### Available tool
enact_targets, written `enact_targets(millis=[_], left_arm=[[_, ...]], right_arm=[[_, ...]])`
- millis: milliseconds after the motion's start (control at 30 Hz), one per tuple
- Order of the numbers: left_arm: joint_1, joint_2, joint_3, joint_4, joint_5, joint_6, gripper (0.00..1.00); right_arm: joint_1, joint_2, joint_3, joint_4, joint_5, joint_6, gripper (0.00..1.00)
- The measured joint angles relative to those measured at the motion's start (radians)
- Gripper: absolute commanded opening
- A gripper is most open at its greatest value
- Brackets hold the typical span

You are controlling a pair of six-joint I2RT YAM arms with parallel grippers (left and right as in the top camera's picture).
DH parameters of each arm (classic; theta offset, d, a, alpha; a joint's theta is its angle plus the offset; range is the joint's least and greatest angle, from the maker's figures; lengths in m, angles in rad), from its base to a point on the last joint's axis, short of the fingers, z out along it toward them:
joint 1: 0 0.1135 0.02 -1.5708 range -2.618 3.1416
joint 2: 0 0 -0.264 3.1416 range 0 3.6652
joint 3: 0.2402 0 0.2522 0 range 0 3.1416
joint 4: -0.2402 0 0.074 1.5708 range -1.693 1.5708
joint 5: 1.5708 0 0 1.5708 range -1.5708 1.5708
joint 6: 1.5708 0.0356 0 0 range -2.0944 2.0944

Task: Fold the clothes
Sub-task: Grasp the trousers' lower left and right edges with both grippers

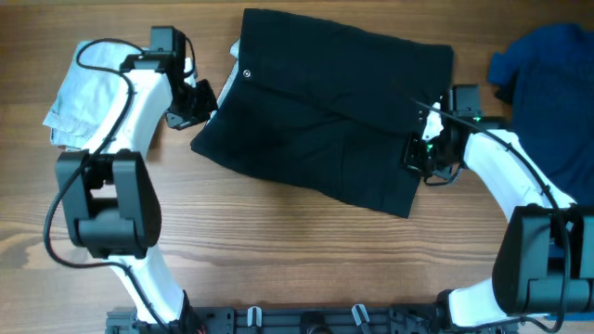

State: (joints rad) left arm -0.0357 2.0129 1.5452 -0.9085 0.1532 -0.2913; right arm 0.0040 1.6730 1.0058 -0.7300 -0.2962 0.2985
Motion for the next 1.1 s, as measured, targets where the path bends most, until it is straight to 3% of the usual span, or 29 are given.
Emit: enact_targets(millis=[200, 433, 767, 933, 967, 1033, 1100], left_arm=[[-0.022, 0.068, 0.000, 0.030, 0.000, 0.002, 0.04], [-0.022, 0.125, -0.003, 0.021, 0.000, 0.002, 0.04], [-0.022, 0.092, -0.087, 0.049, 0.011, 0.002, 0.06], [-0.028, 0.068, -0.133, 0.037, 0.031, -0.010, 0.10], [-0.031, 0.067, -0.136, 0.021, 0.036, -0.013, 0.11], [-0.041, 0.066, -0.141, -0.019, 0.037, -0.014, 0.11], [-0.051, 0.064, -0.150, -0.061, 0.038, -0.019, 0.11]], right_arm=[[0.046, 0.000, -0.054, 0.101, 0.000, 0.031, 0.04], [0.088, 0.000, -0.093, 0.091, 0.000, 0.078, 0.04], [0.088, 0.000, -0.154, 0.150, 0.035, 0.117, 0.05], [0.087, -0.006, -0.193, 0.183, 0.018, 0.134, 0.15], [0.087, -0.007, -0.195, 0.182, 0.008, 0.136, 0.15], [0.086, -0.008, -0.196, 0.170, -0.009, 0.142, 0.04], [0.086, -0.008, -0.200, 0.139, -0.028, 0.147, 0.04]])
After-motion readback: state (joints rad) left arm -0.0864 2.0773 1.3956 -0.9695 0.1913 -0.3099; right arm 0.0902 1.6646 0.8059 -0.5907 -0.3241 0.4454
